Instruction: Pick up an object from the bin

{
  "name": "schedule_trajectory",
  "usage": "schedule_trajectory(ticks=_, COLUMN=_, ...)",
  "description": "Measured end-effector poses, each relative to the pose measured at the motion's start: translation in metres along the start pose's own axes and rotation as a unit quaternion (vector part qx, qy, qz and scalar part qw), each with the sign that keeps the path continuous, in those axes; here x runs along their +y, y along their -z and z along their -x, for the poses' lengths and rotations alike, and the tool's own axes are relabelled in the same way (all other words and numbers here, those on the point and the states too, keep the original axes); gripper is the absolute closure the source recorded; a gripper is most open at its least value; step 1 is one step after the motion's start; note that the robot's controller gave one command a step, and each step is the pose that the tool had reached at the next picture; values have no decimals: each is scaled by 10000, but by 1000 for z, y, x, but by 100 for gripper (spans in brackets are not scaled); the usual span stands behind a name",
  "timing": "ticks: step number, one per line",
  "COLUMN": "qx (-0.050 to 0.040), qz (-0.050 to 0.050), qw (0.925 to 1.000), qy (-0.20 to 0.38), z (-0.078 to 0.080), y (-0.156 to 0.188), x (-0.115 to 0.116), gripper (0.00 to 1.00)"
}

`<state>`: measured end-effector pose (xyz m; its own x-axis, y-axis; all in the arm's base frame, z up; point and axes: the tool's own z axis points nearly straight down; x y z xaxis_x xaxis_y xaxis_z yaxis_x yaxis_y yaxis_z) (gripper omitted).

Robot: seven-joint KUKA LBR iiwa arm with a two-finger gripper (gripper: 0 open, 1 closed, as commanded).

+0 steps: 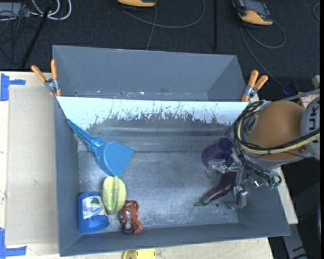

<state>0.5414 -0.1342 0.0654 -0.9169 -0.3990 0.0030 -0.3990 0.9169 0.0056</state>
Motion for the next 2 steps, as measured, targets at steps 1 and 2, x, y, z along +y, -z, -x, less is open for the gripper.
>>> schedule_trajectory(ticks=1, qx=-24, qz=-24, qw=9988, qy=496, z=2, y=4, x=-19, gripper=100)
schedule_trajectory(ticks=2, qx=-24, qz=-23, qw=9988, qy=493, z=2, y=4, x=-19, gripper=100)
